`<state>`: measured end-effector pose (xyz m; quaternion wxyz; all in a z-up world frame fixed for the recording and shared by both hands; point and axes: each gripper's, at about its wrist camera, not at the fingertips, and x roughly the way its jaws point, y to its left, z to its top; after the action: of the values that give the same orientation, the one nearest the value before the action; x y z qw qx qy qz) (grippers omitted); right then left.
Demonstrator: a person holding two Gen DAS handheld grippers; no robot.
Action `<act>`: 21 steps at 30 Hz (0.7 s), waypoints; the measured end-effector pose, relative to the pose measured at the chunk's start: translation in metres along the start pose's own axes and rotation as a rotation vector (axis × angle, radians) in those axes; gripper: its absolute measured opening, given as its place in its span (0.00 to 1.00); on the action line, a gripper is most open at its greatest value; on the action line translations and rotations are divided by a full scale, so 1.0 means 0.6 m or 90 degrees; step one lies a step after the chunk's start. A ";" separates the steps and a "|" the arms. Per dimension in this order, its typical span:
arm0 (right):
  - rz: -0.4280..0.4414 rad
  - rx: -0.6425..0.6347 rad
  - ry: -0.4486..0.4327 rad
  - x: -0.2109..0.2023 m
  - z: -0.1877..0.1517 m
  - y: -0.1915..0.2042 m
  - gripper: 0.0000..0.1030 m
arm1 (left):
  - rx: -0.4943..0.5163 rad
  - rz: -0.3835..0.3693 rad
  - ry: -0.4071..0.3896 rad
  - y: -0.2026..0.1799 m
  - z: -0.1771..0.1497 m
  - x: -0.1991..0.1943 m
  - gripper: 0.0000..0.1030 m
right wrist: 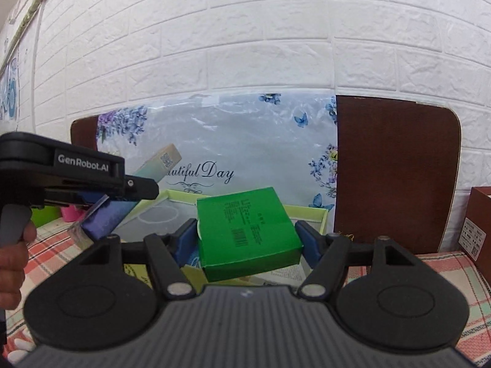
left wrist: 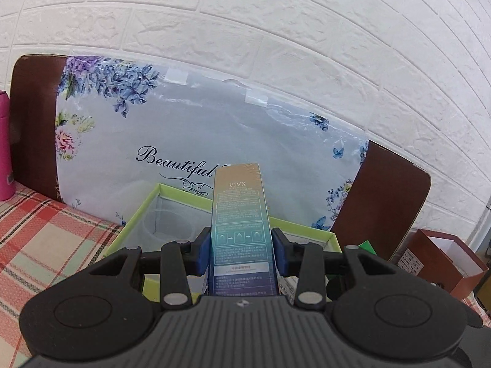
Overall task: Organize objects
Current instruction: 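Lower both boxes into the lime-green box and open both tools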
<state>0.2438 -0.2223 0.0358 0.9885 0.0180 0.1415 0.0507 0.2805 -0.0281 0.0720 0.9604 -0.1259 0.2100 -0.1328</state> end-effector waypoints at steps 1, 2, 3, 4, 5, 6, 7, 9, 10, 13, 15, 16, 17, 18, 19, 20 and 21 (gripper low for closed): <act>-0.004 0.001 0.003 0.013 0.000 -0.003 0.66 | -0.005 -0.001 0.002 0.001 0.004 0.015 0.41; -0.007 0.001 0.005 0.024 0.000 -0.005 0.66 | -0.006 -0.003 0.004 0.002 0.007 0.027 0.41; -0.009 0.001 0.004 0.035 -0.001 -0.007 0.67 | -0.009 -0.007 0.004 0.003 0.008 0.039 0.41; -0.009 0.000 0.004 0.047 -0.005 -0.009 0.68 | -0.013 -0.016 0.000 0.006 0.007 0.053 0.41; -0.005 -0.006 0.009 0.058 -0.009 -0.010 0.70 | -0.015 -0.022 -0.009 0.009 0.004 0.063 0.47; -0.005 -0.014 0.016 0.066 -0.013 -0.010 0.82 | -0.015 -0.027 -0.021 0.013 -0.001 0.070 0.56; -0.013 -0.021 0.019 0.068 -0.019 -0.007 0.91 | -0.014 -0.020 -0.022 0.016 -0.007 0.073 0.71; -0.010 -0.032 0.004 0.054 -0.032 -0.005 0.95 | -0.011 -0.005 -0.019 0.022 -0.020 0.068 0.74; -0.007 -0.035 -0.005 0.044 -0.037 -0.004 1.00 | -0.010 -0.010 -0.017 0.026 -0.025 0.063 0.75; -0.018 -0.045 -0.023 0.017 -0.048 0.003 1.00 | -0.005 -0.005 -0.012 0.031 -0.035 0.048 0.75; -0.018 -0.041 -0.021 0.001 -0.050 0.005 1.00 | 0.001 0.002 -0.010 0.030 -0.037 0.036 0.75; -0.015 -0.035 -0.016 -0.007 -0.050 0.005 1.00 | 0.004 0.005 -0.007 0.028 -0.036 0.029 0.75; -0.013 -0.030 -0.011 -0.014 -0.050 0.006 1.00 | 0.007 0.010 -0.001 0.024 -0.036 0.022 0.75; -0.012 -0.025 -0.006 -0.023 -0.049 0.007 1.00 | 0.009 0.014 0.006 0.021 -0.035 0.014 0.75; -0.012 -0.018 -0.003 -0.034 -0.047 0.007 1.00 | 0.011 0.020 0.015 0.017 -0.035 0.004 0.75; -0.009 -0.011 -0.003 -0.046 -0.045 0.008 1.00 | 0.015 0.031 0.027 0.012 -0.035 -0.006 0.75; -0.004 -0.004 -0.005 -0.060 -0.044 0.008 1.00 | 0.021 0.043 0.040 0.007 -0.038 -0.016 0.75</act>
<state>0.2015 -0.2206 0.0206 0.9892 0.0147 0.1376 0.0478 0.2628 -0.0253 0.0544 0.9593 -0.0990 0.2417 -0.1077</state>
